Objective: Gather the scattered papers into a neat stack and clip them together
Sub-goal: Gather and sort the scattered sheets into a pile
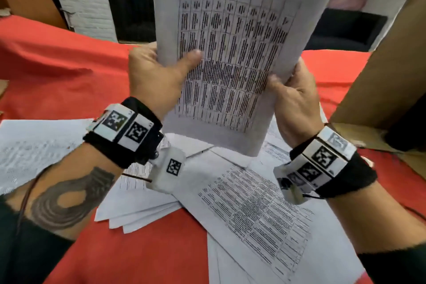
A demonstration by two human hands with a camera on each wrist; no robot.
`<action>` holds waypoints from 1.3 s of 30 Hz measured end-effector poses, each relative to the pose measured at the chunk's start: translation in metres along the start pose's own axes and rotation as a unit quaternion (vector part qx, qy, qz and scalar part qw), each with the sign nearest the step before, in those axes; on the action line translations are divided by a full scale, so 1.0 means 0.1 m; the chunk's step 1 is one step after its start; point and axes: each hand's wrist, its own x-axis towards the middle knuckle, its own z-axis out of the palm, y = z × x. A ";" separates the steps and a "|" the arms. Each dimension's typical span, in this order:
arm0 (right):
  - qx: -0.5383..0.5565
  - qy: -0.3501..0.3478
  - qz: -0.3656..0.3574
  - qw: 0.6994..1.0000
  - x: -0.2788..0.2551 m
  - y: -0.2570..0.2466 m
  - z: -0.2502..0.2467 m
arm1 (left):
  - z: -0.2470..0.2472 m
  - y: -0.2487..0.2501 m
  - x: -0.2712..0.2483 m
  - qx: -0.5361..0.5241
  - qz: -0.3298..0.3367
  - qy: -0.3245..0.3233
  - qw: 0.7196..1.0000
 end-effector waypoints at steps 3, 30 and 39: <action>0.000 -0.003 -0.005 1.000 -0.01 0.04 0.03 | 0.06 0.01 -0.06 0.005 -0.010 0.007 1.000; -0.313 -0.249 0.193 0.896 -0.22 0.83 0.16 | -1.98 -0.62 0.46 0.282 -0.179 0.036 0.942; -0.555 -0.377 0.187 0.717 -0.13 1.11 0.53 | -4.60 -1.78 0.26 0.416 -0.497 -0.059 0.759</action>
